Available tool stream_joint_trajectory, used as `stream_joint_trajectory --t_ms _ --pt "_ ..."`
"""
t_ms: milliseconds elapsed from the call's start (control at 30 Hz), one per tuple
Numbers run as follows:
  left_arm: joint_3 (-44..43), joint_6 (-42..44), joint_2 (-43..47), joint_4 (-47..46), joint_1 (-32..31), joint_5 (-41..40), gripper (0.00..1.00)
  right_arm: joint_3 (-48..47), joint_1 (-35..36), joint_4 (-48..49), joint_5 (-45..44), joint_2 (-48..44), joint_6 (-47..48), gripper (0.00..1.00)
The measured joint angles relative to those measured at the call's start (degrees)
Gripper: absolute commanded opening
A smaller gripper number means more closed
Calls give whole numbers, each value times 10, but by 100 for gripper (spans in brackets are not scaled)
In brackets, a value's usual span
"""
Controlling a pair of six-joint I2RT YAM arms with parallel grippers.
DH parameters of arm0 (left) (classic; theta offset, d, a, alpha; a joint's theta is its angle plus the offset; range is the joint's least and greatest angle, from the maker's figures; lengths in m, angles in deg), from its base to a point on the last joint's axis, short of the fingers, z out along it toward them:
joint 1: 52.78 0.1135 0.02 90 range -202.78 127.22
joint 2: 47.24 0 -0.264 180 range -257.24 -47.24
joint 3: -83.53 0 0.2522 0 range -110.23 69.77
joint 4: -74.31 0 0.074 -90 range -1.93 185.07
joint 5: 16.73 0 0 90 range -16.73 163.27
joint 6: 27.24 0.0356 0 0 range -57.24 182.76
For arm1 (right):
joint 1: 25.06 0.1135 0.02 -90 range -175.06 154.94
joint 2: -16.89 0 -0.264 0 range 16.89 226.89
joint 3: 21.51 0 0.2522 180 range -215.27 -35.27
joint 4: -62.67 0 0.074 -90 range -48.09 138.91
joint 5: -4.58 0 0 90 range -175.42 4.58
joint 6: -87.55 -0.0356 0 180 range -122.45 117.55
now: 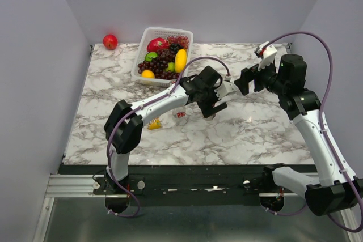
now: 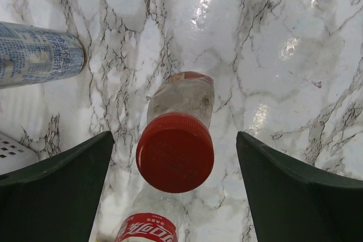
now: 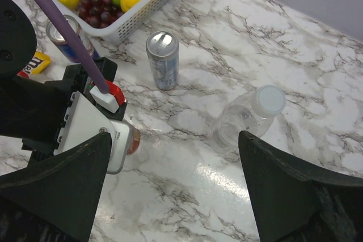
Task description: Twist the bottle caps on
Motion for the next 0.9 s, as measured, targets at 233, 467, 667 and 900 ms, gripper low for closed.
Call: stream_joint_trajectory --t_ms 233,467,667,900 --pt "17 6 48 49 19 24 99 -43 0 -26 19 13 17 100" --pt "-4 8 135 87 72 35 99 -100 0 -59 -28 35 -6 99" --pt "-35 -18 210 43 179 13 99 -117 0 -75 -70 54 -50 99" --pt "58 -52 334 -37 262 -59 99 -165 0 -86 -121 69 -77 99"
